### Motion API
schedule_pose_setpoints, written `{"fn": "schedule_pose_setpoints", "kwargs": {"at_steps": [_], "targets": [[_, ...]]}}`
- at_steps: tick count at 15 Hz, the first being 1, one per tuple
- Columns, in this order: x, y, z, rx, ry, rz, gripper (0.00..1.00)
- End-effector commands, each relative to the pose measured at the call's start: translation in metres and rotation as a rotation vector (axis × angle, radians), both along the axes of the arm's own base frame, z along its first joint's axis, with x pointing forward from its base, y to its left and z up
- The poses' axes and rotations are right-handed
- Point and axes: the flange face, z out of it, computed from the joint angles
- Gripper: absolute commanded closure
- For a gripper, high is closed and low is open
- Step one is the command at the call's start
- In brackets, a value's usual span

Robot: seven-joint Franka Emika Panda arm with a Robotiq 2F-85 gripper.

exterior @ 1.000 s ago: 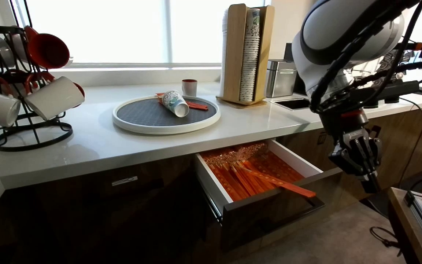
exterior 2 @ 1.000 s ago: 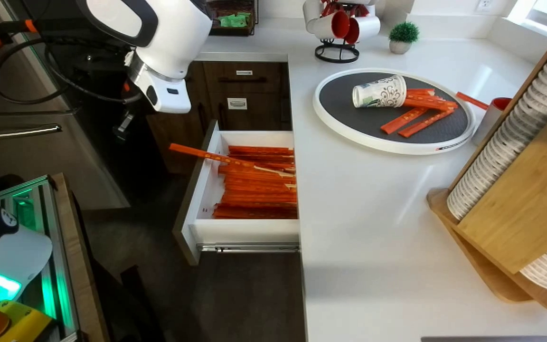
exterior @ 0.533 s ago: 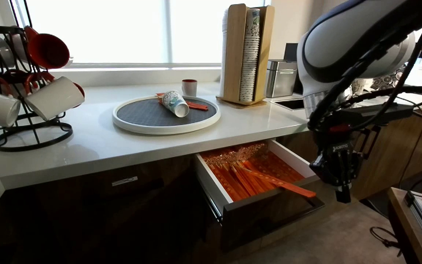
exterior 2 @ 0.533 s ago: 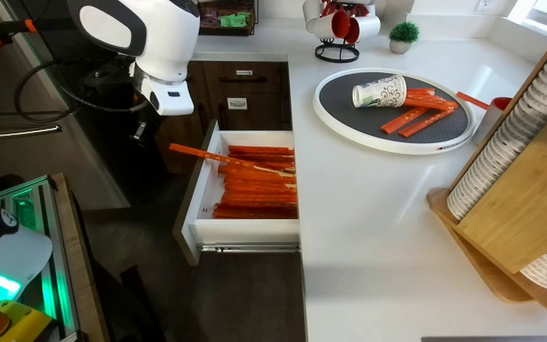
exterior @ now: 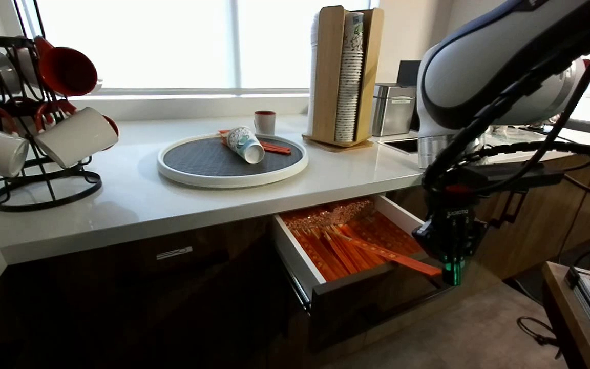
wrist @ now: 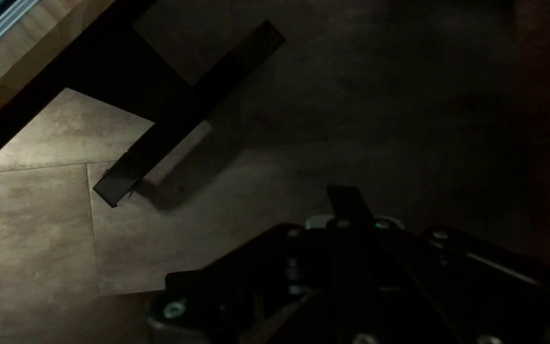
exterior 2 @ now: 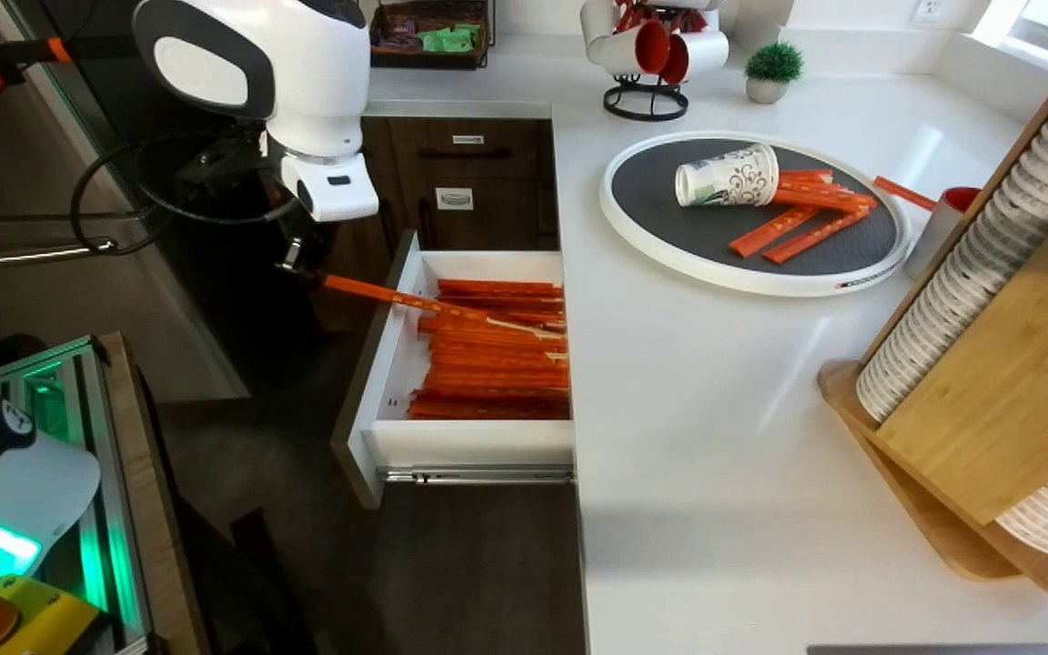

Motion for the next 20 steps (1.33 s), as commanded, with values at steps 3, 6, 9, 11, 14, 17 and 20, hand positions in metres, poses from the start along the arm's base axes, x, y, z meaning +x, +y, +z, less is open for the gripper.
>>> {"fn": "schedule_pose_setpoints", "kwargs": {"at_steps": [3, 6, 9, 11, 14, 17, 20], "targets": [[0.003, -0.006, -0.011, -0.038, -0.064, -0.056, 1.0], [0.006, -0.014, -0.015, -0.068, -0.101, -0.075, 1.0], [0.009, -0.024, -0.02, -0.095, -0.143, -0.096, 1.0], [0.012, -0.031, -0.021, -0.11, -0.169, -0.108, 1.0], [0.015, -0.039, -0.023, -0.114, -0.188, -0.126, 1.0], [0.018, -0.043, -0.025, -0.115, -0.21, -0.139, 1.0], [0.023, -0.046, -0.023, -0.1, -0.247, -0.148, 1.0]]}}
